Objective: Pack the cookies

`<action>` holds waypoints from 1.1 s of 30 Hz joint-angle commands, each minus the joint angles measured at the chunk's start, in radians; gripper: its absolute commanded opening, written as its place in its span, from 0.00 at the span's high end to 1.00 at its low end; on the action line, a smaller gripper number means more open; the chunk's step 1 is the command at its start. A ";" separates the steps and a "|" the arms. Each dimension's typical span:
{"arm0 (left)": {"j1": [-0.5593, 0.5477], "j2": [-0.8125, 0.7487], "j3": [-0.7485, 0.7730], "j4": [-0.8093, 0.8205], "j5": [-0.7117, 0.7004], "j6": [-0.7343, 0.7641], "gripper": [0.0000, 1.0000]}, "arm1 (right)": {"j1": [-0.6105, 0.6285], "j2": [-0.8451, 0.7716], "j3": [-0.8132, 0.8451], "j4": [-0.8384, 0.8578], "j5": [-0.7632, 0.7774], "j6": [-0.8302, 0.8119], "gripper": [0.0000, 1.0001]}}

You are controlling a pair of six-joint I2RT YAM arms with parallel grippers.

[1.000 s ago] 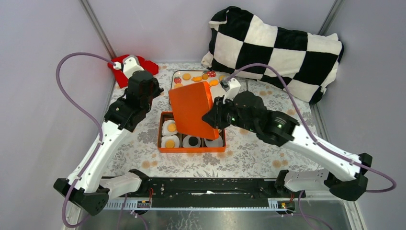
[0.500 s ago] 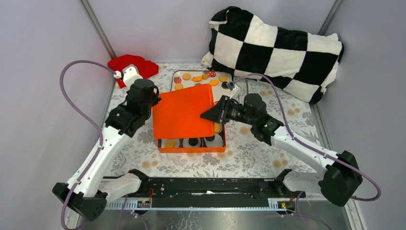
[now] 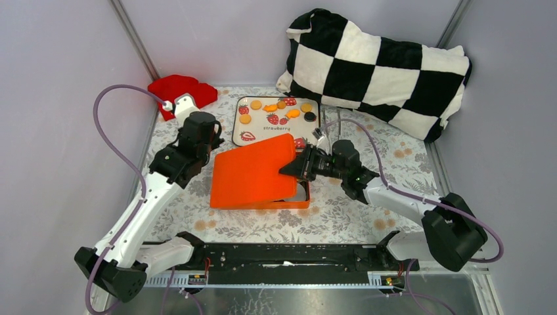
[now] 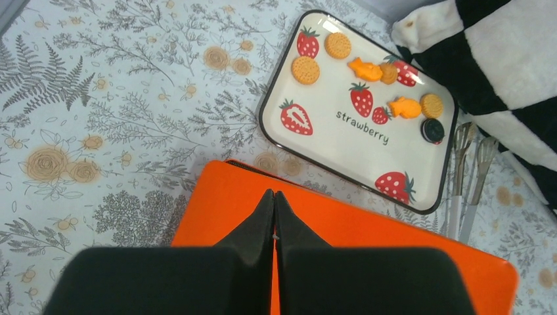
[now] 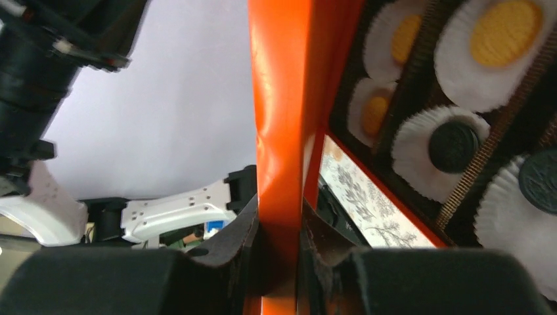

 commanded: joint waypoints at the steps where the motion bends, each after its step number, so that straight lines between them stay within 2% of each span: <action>1: -0.004 -0.005 -0.037 0.016 0.021 -0.010 1.00 | -0.017 0.024 -0.072 0.146 -0.043 0.049 1.00; 6: -0.006 0.003 -0.061 0.026 0.041 -0.020 1.00 | -0.053 0.027 -0.131 0.120 -0.021 0.026 1.00; 13: -0.039 0.016 -0.111 0.056 0.065 -0.039 1.00 | -0.127 0.028 -0.106 0.011 -0.001 -0.068 1.00; 20: -0.094 0.032 -0.157 0.068 0.068 -0.061 1.00 | -0.213 0.094 -0.131 0.045 -0.049 -0.073 1.00; 23: -0.108 0.036 -0.194 0.086 0.074 -0.064 1.00 | -0.220 0.108 -0.136 0.004 -0.046 -0.119 1.00; 27: -0.133 0.034 -0.290 0.172 0.124 -0.072 1.00 | -0.228 0.117 -0.134 -0.077 -0.007 -0.183 0.91; 33: -0.167 0.089 -0.468 0.342 0.196 -0.103 1.00 | -0.241 0.111 -0.109 -0.202 0.088 -0.249 0.85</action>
